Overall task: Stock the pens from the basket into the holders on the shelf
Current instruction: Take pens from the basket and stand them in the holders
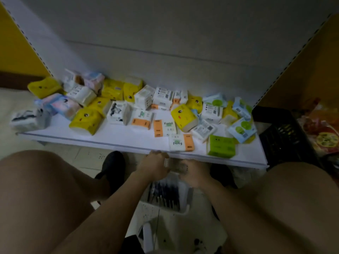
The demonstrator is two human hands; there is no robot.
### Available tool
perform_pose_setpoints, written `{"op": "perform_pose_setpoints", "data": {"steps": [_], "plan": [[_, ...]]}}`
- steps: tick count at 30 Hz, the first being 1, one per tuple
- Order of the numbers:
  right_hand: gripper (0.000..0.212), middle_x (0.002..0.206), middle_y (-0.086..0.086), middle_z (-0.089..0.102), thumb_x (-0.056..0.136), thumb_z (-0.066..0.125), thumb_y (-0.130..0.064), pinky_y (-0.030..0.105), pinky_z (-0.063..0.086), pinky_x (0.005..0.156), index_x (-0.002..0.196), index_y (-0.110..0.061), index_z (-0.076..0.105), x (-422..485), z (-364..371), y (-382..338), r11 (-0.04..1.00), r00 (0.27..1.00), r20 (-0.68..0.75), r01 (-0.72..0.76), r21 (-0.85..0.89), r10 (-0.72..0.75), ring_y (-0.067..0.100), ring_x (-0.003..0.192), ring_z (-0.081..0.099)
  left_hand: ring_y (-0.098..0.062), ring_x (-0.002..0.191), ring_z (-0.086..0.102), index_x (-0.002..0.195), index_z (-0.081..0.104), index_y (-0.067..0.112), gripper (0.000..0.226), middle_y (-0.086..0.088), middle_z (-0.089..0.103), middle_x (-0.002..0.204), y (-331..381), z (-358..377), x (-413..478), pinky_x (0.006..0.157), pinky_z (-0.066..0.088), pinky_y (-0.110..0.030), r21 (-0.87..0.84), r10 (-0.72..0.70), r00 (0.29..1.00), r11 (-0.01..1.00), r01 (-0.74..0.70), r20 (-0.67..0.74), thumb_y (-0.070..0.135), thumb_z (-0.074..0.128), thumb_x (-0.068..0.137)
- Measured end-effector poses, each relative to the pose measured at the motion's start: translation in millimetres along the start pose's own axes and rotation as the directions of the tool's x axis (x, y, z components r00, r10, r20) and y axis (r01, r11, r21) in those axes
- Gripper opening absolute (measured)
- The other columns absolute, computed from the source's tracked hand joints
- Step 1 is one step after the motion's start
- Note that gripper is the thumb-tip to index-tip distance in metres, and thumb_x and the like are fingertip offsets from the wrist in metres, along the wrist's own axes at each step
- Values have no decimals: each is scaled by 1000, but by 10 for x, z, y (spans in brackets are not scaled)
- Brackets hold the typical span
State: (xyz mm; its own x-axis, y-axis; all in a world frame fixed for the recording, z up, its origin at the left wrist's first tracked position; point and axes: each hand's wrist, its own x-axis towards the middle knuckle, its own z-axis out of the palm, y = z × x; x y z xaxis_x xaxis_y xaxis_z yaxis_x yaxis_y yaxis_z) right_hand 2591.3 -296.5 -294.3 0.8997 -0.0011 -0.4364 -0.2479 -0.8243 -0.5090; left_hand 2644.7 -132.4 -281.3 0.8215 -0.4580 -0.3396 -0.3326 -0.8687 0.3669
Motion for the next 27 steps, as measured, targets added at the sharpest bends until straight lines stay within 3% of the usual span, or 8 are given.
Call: {"op": "perform_pose_setpoints", "data": {"steps": [4, 9, 10, 13, 18, 22, 25, 27], "plan": [[45, 127, 8, 59, 83, 68, -20, 32, 48, 93, 127, -13, 58, 164, 148, 191, 994, 989, 94, -110, -17, 111, 23, 113, 57, -25, 124, 49, 132, 53, 17, 46, -5, 54, 135, -203, 239, 92, 101, 44, -36, -62, -80, 987, 994, 89, 143, 34, 60, 90], [30, 99, -1, 64, 87, 66, -18, 9, 42, 55, 116, -11, 62, 370, 431, 434, 986, 966, 206, -164, 12, 158, 5, 74, 54, -25, 104, 59, 122, 58, 9, 31, -12, 62, 117, -477, 836, 188, 93, 51, -39, -146, -176, 936, 963, 229, 306, 23, 55, 95], [31, 102, 0, 64, 89, 65, -17, 7, 42, 60, 118, -9, 61, 403, 497, 469, 983, 959, 229, -179, 26, 169, 9, 80, 59, -24, 104, 58, 122, 58, 9, 30, -12, 62, 116, -527, 971, 222, 93, 51, -37, -156, -177, 929, 959, 238, 326, 22, 54, 95], [38, 125, 13, 58, 92, 61, -12, 27, 50, 80, 128, -3, 55, 440, 687, 568, 969, 933, 288, -240, 58, 214, 28, 108, 59, -24, 111, 53, 123, 57, 10, 31, -10, 59, 121, -639, 1336, 333, 97, 45, -33, -216, -165, 921, 944, 251, 353, 24, 54, 96], [31, 126, 12, 57, 94, 57, -12, 21, 45, 74, 125, -5, 55, 365, 981, 748, 950, 897, 351, -307, 51, 270, 18, 92, 52, -26, 103, 58, 118, 61, 8, 27, -13, 63, 113, -700, 1808, 499, 84, 46, -30, -249, -189, 869, 911, 329, 457, 21, 54, 95], [37, 132, 10, 52, 95, 57, -17, 24, 43, 86, 131, -11, 52, 334, 1116, 798, 939, 869, 396, -340, 43, 296, 22, 107, 53, -28, 100, 60, 113, 63, 3, 26, -17, 64, 110, -718, 2032, 583, 86, 49, -32, -309, -229, 854, 863, 400, 467, 19, 55, 94], [37, 136, 10, 52, 96, 56, -17, 27, 43, 93, 133, -12, 52, 410, 1114, 823, 919, 862, 375, -390, 60, 341, 26, 119, 51, -31, 114, 54, 126, 57, 5, 35, -17, 57, 125, -757, 2123, 623, 95, 44, -33, -328, -214, 852, 856, 399, 478, 20, 54, 95], [40, 140, 8, 49, 96, 57, -20, 23, 39, 95, 135, -12, 51, 455, 1117, 846, 912, 857, 368, -407, 51, 361, 25, 126, 47, -32, 135, 35, 140, 46, 13, 47, -13, 44, 145, -787, 2171, 633, 112, 30, -39, -322, -180, 856, 873, 365, 484, 25, 53, 96]]}}
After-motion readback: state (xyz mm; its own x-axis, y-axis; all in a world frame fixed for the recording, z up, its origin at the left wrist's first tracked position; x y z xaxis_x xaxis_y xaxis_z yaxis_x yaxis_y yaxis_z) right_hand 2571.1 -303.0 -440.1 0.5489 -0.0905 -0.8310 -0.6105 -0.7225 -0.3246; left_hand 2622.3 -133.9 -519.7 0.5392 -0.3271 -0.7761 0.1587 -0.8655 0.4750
